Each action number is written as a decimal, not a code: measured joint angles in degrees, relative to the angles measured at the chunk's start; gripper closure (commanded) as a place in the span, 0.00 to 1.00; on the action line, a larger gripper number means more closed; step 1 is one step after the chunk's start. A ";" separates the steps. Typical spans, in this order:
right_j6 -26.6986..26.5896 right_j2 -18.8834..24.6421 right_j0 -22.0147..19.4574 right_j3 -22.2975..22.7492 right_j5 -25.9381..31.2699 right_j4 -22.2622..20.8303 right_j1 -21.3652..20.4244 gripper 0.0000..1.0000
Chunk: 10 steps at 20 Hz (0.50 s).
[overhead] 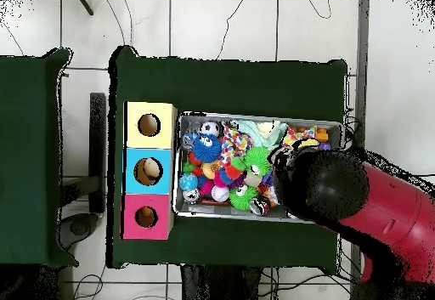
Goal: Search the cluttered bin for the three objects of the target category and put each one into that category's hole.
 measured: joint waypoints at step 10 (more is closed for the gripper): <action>0.00 0.01 0.72 -0.68 0.00 2.16 1.77 1.00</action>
